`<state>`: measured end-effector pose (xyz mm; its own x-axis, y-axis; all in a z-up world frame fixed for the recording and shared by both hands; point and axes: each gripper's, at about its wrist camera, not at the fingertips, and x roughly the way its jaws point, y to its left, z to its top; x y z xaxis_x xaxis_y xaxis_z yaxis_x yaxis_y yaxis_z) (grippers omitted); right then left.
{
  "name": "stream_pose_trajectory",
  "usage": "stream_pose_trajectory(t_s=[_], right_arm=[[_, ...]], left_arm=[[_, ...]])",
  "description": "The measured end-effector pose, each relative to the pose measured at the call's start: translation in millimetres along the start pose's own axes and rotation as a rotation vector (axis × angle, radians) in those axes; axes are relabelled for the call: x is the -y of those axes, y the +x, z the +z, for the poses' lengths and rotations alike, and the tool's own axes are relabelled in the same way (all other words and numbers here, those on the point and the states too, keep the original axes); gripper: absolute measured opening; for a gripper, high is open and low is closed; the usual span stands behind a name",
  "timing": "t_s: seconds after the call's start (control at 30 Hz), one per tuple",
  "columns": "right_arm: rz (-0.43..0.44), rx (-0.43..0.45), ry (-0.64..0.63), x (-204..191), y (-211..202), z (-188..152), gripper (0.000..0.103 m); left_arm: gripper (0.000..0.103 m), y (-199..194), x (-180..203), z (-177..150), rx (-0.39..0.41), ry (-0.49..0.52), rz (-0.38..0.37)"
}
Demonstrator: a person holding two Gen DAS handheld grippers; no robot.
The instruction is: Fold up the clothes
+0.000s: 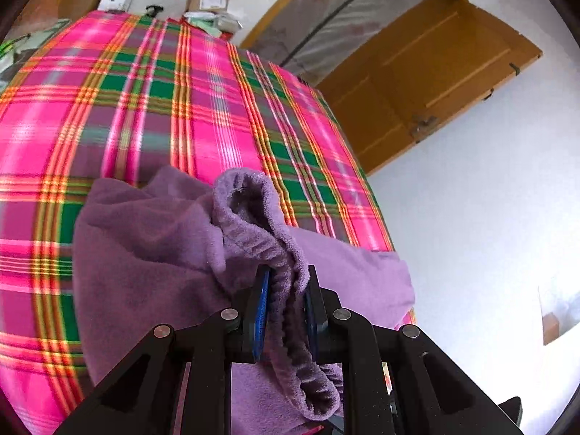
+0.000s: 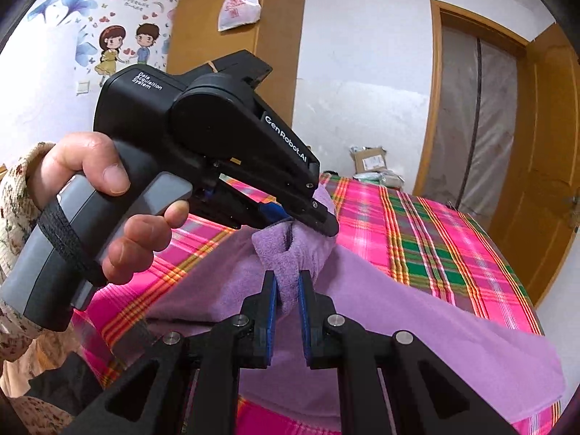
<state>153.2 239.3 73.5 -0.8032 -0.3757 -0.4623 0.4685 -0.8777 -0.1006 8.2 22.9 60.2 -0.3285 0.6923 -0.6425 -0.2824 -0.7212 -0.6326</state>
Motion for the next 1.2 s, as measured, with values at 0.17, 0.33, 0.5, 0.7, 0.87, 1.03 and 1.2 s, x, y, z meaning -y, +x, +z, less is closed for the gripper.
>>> stream_pose_trajectory(t_s=[0.17,0.33,0.5,0.7,0.87,1.03,1.2], right_arm=[[-0.003,-0.038,0.01,9.8,13.7,-9.7,0.012],[-0.002,-0.062,0.029,19.1,24.0,-18.8,0.012],[-0.003,-0.088,0.038,22.3,28.7,-26.2,0.012],[0.001,-0.12,0.055,20.7,23.1,-33.2,0.013],[0.014,-0.148,0.11,33.5,23.6,-39.2,0.015],[0.022,-0.168,0.127,41.0,15.9,-42.3,0.017],[0.022,-0.172,0.205,62.7,4.5,-42.1,0.02]], left_arm=[[0.018,22.0,-3.3,-4.0,-0.039,-0.015,0.001],[0.019,30.0,-6.3,-8.5,-0.053,-0.016,0.005],[0.024,25.8,-6.8,-13.2,-0.037,-0.002,0.003],[0.029,-3.8,-14.2,-22.8,0.04,0.004,0.019],[0.029,-28.3,-35.3,-35.5,0.094,-0.035,0.052],[0.029,-41.4,-60.3,-49.7,0.105,-0.08,0.093],[0.029,-47.4,-73.8,-59.1,0.109,-0.095,0.112]])
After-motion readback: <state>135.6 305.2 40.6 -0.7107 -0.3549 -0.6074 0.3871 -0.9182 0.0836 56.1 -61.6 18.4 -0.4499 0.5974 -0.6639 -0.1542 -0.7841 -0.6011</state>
